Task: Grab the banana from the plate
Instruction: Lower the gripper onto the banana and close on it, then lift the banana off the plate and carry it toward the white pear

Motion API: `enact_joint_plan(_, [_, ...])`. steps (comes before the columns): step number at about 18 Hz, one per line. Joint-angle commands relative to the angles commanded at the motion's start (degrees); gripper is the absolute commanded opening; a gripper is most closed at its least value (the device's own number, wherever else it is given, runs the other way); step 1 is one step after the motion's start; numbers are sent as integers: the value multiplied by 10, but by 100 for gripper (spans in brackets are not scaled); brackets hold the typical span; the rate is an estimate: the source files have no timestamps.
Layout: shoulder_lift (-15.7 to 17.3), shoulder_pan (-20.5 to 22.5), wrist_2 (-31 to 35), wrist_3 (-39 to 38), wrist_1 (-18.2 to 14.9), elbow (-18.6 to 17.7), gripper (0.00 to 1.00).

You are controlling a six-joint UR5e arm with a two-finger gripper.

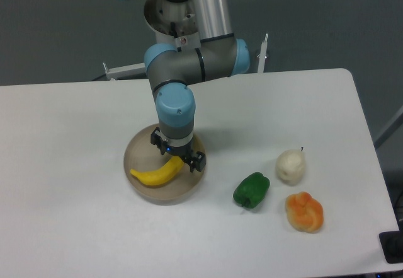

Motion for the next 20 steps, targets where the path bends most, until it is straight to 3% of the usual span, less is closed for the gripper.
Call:
enact_joint_plan(2, [0, 0, 0, 0, 0, 1, 58])
enact_joint_plan(5, [0, 0, 0, -1, 0, 3, 37])
enact_joint_plan(8, [2, 1, -1, -1, 0, 4, 32])
enact_joint_plan(16, [11, 2, -4, -3, -2, 11, 32])
enact_joint_plan(20, [32, 7, 4, 4, -11, 41, 32])
